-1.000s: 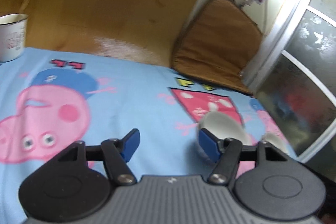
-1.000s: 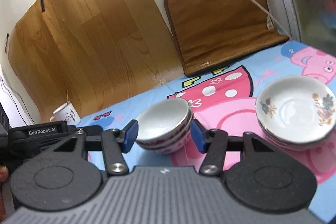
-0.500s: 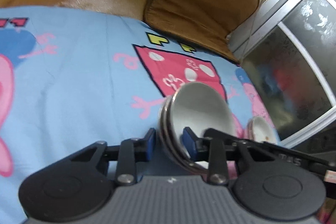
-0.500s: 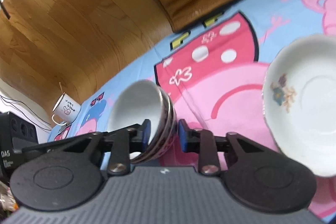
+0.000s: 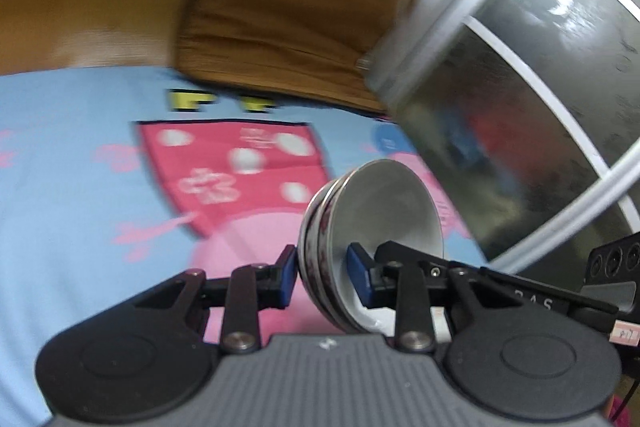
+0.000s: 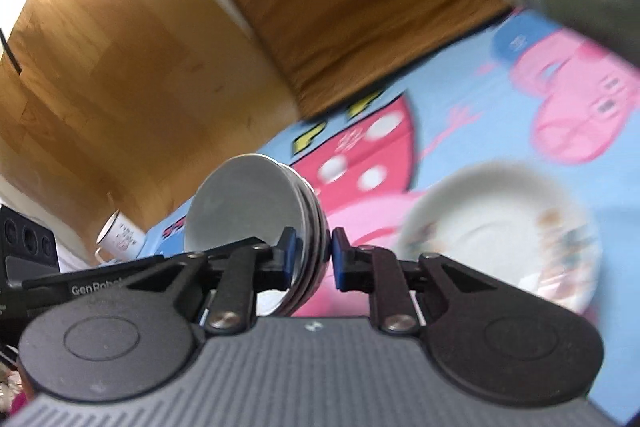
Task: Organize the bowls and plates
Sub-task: 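Carry the bowl stack onto the floral saucer stack and open the right gripper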
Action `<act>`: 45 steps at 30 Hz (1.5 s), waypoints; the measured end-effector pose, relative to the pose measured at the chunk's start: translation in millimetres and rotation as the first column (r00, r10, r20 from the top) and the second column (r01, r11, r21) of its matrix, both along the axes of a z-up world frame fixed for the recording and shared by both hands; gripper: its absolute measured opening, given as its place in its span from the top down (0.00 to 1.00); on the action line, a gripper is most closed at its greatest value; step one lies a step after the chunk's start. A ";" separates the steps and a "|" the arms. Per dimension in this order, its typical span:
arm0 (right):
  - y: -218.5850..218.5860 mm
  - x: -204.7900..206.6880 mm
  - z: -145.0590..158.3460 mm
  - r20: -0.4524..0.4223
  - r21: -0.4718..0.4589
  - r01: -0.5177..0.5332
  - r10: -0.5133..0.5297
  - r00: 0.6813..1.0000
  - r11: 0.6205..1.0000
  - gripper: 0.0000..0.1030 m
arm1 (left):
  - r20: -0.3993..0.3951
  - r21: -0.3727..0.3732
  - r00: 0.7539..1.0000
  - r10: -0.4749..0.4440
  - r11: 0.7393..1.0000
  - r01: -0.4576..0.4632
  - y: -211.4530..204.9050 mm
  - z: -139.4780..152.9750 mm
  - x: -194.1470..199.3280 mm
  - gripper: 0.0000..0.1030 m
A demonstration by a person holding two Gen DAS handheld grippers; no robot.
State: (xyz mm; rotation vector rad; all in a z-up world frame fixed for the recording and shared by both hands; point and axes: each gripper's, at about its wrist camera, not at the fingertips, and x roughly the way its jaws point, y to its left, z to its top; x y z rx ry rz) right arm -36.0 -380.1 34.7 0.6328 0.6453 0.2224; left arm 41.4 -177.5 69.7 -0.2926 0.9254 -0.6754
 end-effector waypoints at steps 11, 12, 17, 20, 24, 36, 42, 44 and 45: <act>-64.8 -21.9 -5.0 -0.125 -0.094 0.058 -0.070 0.990 0.994 0.79 | -0.123 0.021 0.985 -0.120 0.992 0.124 -85.9 -24.6 3.3 0.69; -66.0 -20.5 -7.8 -0.138 -0.093 0.054 -0.067 0.988 0.994 0.79 | -0.135 0.027 0.984 -0.118 0.992 0.122 -87.8 -28.7 3.8 0.69; -73.9 -21.6 -15.8 -0.121 -0.036 0.102 -0.105 0.987 0.994 0.73 | -0.104 0.032 0.989 -0.109 0.993 0.113 -87.3 -22.8 3.3 0.60; -71.7 -31.4 -7.4 -0.037 -0.058 0.147 -0.149 0.988 0.987 0.72 | -0.026 0.060 0.995 -0.097 0.993 0.098 -84.2 -8.2 -4.4 0.53; -67.5 -52.3 -2.3 0.070 -0.085 0.216 -0.211 0.975 0.973 0.72 | 0.054 0.092 0.996 -0.068 0.994 0.063 -75.4 3.5 -14.3 0.52; -26.8 -106.0 -14.6 0.194 -0.041 0.338 -0.325 0.926 0.940 0.65 | 0.270 0.216 0.963 -0.016 0.975 -0.045 -34.4 12.0 -62.0 0.41; -3.3 -114.5 -19.9 0.178 -0.013 0.347 -0.339 0.924 0.938 0.60 | 0.324 0.266 0.946 -0.019 0.961 -0.072 -12.9 8.6 -85.2 0.21; 4.8 -115.4 -19.8 0.169 -0.018 0.341 -0.333 0.928 0.940 0.60 | 0.344 0.265 0.939 -0.010 0.960 -0.087 -4.7 7.9 -91.8 0.13; 8.0 -115.8 -19.5 0.167 -0.020 0.339 -0.331 0.929 0.941 0.60 | 0.356 0.272 0.935 -0.010 0.958 -0.093 -0.6 7.6 -95.7 0.13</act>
